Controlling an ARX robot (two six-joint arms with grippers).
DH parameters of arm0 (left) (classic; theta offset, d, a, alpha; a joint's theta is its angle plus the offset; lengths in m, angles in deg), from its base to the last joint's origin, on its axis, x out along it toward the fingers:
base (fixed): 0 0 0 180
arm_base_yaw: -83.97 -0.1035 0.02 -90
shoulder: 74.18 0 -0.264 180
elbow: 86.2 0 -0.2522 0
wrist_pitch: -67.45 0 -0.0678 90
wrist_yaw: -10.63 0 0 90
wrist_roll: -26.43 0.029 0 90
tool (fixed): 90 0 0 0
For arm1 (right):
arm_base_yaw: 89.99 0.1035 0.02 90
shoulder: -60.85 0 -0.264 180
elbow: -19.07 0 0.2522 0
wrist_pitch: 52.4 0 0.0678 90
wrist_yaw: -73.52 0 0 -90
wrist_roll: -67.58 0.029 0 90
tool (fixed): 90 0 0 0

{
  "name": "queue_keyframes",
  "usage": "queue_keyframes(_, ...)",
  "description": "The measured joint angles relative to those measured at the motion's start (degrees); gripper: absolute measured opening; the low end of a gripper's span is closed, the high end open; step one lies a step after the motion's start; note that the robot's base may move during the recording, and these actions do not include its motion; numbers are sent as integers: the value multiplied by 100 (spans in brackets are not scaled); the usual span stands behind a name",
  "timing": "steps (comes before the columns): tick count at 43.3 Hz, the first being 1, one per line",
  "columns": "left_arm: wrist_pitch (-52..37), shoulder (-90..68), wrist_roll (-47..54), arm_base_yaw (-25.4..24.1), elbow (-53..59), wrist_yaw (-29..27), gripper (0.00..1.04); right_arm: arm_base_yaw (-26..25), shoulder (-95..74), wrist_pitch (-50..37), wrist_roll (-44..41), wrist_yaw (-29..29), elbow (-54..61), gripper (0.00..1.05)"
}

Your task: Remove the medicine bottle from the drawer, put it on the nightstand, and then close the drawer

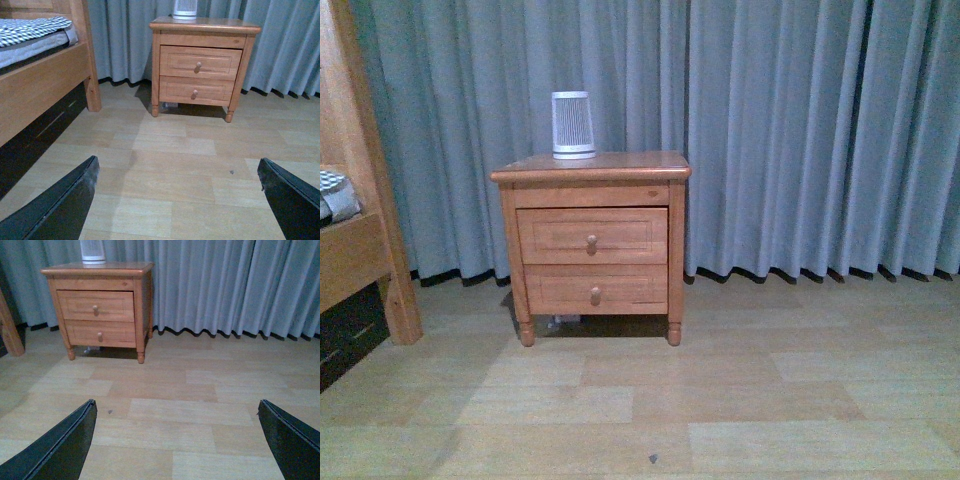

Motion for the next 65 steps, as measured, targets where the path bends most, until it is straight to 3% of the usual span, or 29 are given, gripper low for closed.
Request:
queue_keyframes(61,2,0,0,4,0,7,98,0,-2,0,0,-2,0,98)
queue_keyframes(65,1121,-1381,-682,-203,-789,697,98,0,-4,0,0,4,0,98)
